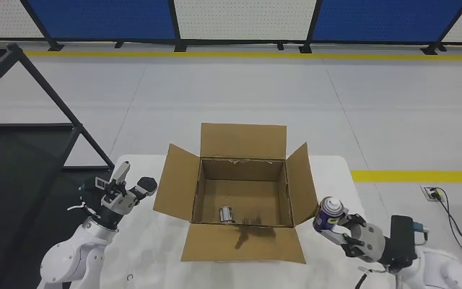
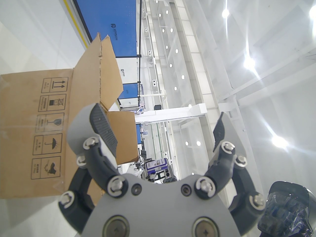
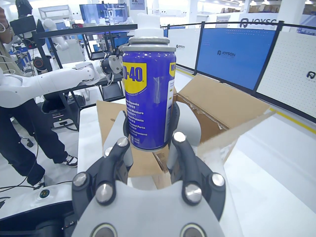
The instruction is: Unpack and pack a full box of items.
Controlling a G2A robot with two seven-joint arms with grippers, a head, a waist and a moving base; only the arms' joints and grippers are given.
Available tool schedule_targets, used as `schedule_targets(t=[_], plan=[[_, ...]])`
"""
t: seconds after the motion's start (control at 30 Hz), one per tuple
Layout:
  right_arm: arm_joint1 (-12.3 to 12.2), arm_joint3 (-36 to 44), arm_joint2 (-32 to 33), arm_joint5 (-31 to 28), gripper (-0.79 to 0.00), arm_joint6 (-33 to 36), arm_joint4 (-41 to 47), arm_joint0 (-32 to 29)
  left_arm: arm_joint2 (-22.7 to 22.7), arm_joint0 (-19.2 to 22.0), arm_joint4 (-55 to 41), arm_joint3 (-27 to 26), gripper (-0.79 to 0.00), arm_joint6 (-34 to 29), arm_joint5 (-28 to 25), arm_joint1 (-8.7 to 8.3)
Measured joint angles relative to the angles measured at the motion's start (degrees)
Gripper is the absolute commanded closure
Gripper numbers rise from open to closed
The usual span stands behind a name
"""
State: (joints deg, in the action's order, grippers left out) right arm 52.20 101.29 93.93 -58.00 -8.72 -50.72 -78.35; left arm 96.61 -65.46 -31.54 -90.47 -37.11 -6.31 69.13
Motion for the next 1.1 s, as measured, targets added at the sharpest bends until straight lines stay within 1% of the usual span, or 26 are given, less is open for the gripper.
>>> schedule_targets(t=[0.1,0.2,0.87,0.97,1.1], plan=[[-1.5,-0.9,2.7,0.0,0.0,-7.2,-4.3,-4.7,0.0,0.0,0.0,0.0,-0.785,0.0,0.0,0.0],[-2.7,-1.8,3.6,0.0,0.0,-11.2,-9.9,-7.4,0.0,0.0,0.0,0.0,-0.785,0.0,0.0,0.0],[-2.6,-2.1,3.1,0.1,0.0,-10.4,-9.3,-7.3,0.0,0.0,0.0,0.0,-0.785,0.0,0.0,0.0],[-2.4,-6.2,2.4,0.0,0.0,-12.3,-8.2,-6.4,0.0,0.0,0.0,0.0,-0.785,0.0,0.0,0.0],[-2.5,-14.3,-0.9,0.0,0.0,-19.9,-12.6,-4.6,0.0,0.0,0.0,0.0,-0.785,0.0,0.0,0.0]])
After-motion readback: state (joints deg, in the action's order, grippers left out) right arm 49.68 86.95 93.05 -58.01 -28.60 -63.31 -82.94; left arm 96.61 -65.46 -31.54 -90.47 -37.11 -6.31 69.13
